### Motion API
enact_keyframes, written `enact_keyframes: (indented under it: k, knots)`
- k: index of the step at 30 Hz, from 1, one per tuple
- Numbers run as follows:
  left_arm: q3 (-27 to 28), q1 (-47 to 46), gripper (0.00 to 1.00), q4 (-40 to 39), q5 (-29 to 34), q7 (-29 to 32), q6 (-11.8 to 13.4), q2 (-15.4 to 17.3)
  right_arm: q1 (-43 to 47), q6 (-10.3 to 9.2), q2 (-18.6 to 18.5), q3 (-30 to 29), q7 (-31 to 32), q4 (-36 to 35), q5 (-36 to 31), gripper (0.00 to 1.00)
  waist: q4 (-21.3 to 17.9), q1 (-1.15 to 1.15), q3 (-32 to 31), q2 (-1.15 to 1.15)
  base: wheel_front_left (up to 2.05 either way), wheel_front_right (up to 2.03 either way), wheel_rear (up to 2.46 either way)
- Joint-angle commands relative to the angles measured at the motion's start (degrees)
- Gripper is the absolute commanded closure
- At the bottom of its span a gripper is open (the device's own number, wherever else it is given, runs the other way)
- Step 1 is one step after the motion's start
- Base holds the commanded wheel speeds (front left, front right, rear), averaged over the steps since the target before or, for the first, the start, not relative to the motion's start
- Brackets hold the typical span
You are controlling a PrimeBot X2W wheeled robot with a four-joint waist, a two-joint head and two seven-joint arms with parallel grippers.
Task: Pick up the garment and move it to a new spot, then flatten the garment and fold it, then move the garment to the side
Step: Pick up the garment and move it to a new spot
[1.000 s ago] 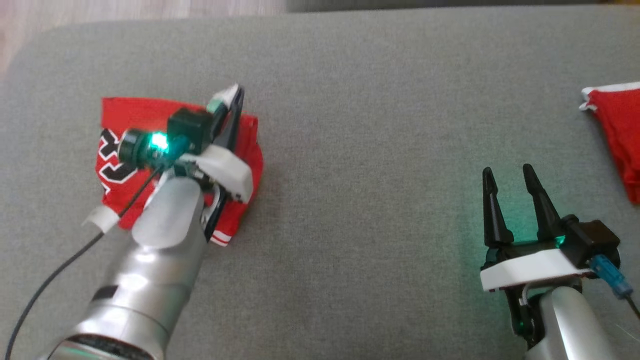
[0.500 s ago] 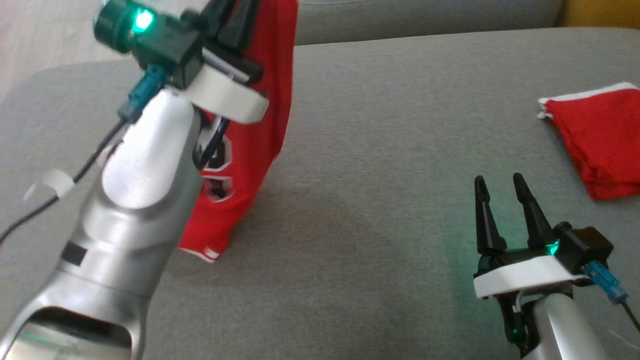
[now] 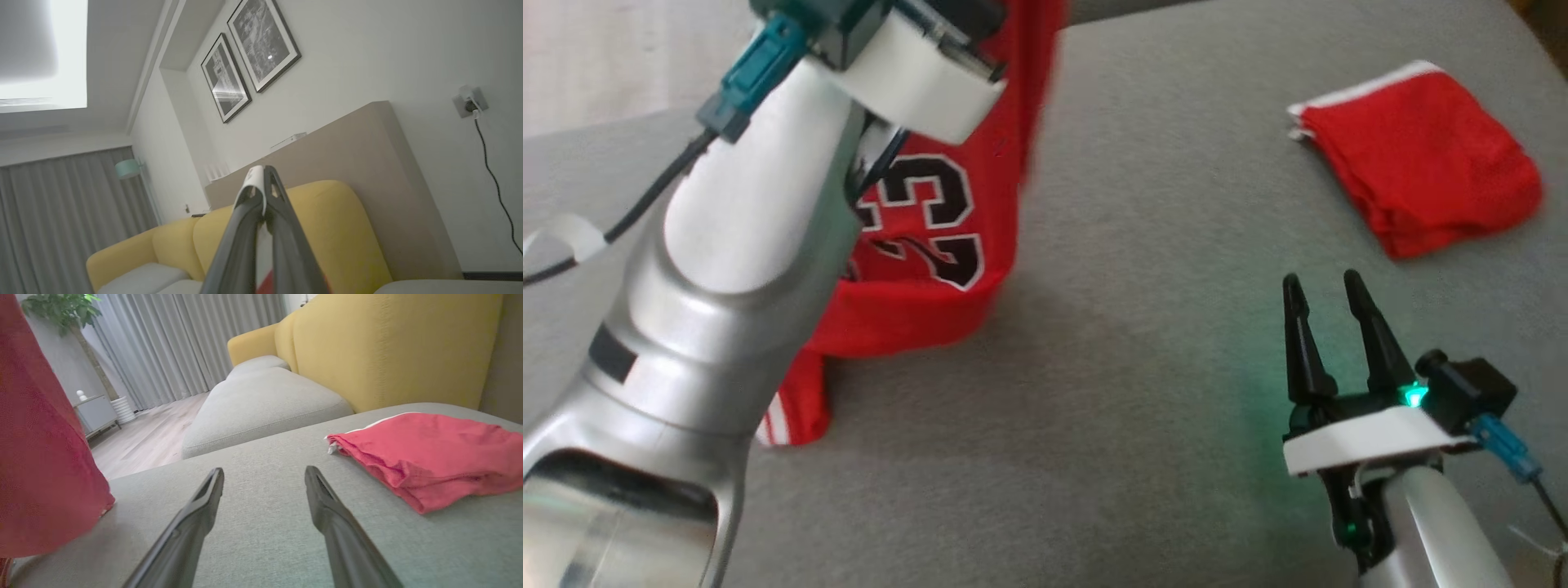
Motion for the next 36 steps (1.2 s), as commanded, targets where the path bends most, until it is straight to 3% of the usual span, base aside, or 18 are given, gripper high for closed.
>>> enact_keyframes:
  k: [1,5,16,17,18,27,36]
  knots:
    - [1.57,-4.46,1.0,-2.4,-0.03,0.12,0.13,1.03,-2.61,-0.05,-0.22,1.41,-0.62,-1.95,0.59,0.0,-2.9,0.0,1.37,0.0,0.0,0.0,0.0]
    - [1.38,-7.3,1.0,-1.59,-0.26,0.77,0.21,0.03,-3.35,-0.05,-0.22,2.27,-0.62,-2.06,1.38,0.0,-6.06,0.0,2.24,0.0,0.0,0.0,0.0]
    - [-0.77,-14.37,1.0,16.33,0.75,1.59,0.24,-0.67,-5.14,-0.05,-0.22,8.61,-0.62,-4.52,4.85,0.0,-14.39,0.0,7.37,0.0,0.0,0.0,0.0]
    - [-1.48,-14.54,0.46,18.81,0.9,2.01,0.22,-0.62,-5.21,-0.05,-0.22,9.16,-0.62,-4.66,5.13,0.0,-14.89,0.0,7.8,0.0,0.0,0.0,0.0]
    - [-2.19,-14.55,0.0,21.39,0.8,2.84,0.2,-0.76,-5.24,-0.05,-0.22,9.64,-0.62,-4.78,5.38,0.0,-15.28,0.0,8.23,0.0,0.0,0.0,0.0]
    - [-10.72,-14.52,0.0,32.41,-3.12,1.93,0.1,-0.94,-5.47,-0.05,-0.22,11.11,-0.62,-4.98,5.85,0.0,-15.45,0.0,10.26,0.0,0.0,0.0,0.0]
    - [-10.87,-14.14,0.0,33.51,-6.67,-3.1,0.28,0.54,-5.36,-0.05,-0.22,6.55,-0.62,-4.06,3.06,0.0,-7.65,0.0,7.25,0.0,0.0,0.0,0.0]
